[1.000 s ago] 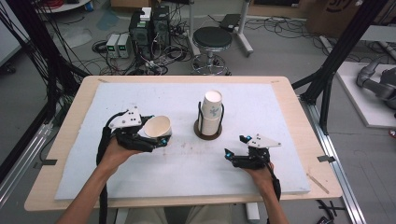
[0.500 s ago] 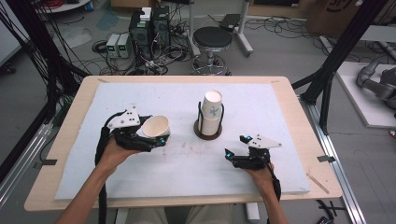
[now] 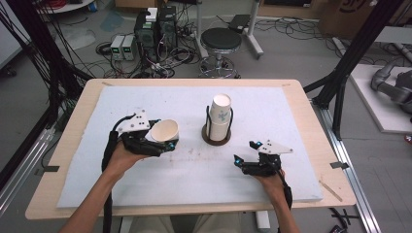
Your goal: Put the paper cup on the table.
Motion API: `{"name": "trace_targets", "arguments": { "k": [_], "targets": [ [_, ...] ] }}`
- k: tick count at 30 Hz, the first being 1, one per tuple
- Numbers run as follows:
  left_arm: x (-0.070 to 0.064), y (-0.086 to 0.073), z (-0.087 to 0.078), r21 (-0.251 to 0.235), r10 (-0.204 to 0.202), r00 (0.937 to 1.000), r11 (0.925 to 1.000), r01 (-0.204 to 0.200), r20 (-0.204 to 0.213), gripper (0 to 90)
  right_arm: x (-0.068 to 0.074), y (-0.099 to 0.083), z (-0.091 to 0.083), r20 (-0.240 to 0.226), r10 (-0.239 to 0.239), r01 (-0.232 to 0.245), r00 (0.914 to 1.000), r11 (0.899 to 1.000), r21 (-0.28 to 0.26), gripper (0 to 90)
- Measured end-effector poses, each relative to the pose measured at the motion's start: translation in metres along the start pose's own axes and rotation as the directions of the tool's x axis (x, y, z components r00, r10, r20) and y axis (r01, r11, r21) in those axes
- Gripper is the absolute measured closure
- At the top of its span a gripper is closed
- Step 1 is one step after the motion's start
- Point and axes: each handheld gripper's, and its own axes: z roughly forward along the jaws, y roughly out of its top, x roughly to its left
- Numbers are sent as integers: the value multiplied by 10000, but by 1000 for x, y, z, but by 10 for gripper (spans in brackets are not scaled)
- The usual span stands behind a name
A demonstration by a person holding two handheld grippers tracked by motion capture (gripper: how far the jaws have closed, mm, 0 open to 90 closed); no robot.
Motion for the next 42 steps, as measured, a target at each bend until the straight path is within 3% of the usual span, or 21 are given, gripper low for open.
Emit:
{"name": "trace_targets", "arguments": {
  "k": [16, 24, 42],
  "targets": [
    [-7, -7, 38, 861, 236, 9989, 9959, -269, 393, 294, 0, 0, 0, -69, -12, 13, 10000, 10000, 75, 177],
    [-10, -12, 62, 1095, 129, 9980, 9938, -197, 627, 294, -1, 0, 1, -105, -12, 13, 9999, 10000, 55, 177],
    [-13, -28, 79, 1500, -23, 9978, 9887, -77, 664, 293, -1, 0, 1, -142, -11, 12, 9999, 10000, 75, 177]
  ]
}}
